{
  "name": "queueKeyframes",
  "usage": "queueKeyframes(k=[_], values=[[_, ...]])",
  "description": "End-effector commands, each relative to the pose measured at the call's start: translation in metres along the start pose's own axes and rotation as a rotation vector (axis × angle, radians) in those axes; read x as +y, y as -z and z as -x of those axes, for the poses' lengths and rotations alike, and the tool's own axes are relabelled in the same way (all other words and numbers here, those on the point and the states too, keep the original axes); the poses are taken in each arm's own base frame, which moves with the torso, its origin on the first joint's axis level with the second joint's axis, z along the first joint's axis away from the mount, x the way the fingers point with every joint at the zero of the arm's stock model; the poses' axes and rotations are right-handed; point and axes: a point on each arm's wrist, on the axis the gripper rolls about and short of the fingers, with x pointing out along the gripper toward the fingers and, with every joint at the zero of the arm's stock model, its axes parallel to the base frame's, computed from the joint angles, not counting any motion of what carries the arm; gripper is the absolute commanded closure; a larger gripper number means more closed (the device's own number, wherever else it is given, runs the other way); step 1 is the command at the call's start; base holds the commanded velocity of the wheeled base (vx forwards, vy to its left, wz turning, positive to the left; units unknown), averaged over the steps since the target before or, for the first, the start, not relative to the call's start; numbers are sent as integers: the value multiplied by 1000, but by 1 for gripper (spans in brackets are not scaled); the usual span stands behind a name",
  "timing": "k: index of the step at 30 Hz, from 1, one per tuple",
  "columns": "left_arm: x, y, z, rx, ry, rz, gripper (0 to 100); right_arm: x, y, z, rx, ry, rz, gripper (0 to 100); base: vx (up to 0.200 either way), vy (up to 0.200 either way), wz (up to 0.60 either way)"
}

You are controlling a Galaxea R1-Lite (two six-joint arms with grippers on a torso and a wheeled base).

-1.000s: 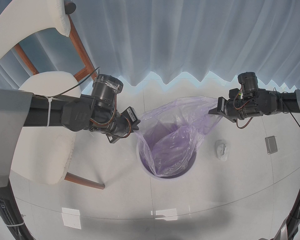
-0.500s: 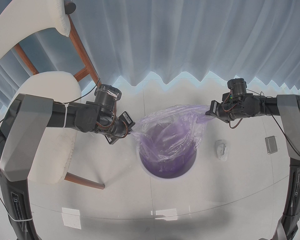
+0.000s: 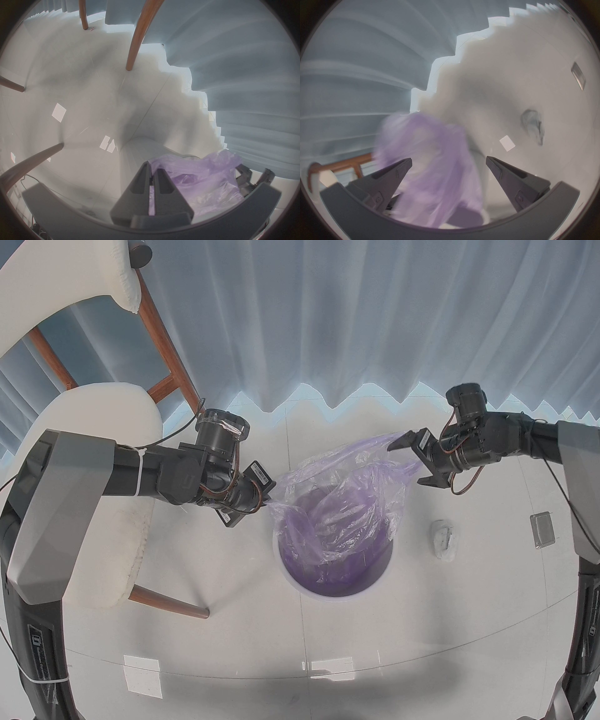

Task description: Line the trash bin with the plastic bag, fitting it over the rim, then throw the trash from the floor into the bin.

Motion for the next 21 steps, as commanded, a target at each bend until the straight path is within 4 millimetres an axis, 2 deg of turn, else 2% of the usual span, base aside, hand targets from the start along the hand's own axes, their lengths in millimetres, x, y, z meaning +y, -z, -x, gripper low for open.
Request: queueKeyframes(k=[1,4,7,15,21], values=[[-21,-3,31,-29,67,22,100,63,18,92,-8,-136,-74,0,0,0,0],[-27,-1,37,-30,85,44,100,70,29,116,13,-161,-112,0,0,0,0],[-30,0,42,-31,94,45,100,69,45,120,61,-150,-112,0,0,0,0],[-34,5,48,-26,106,33,100,58,80,96,142,-42,-94,0,0,0,0],[-34,5,47,-25,104,32,100,51,85,75,141,-30,-58,0,0,0,0]])
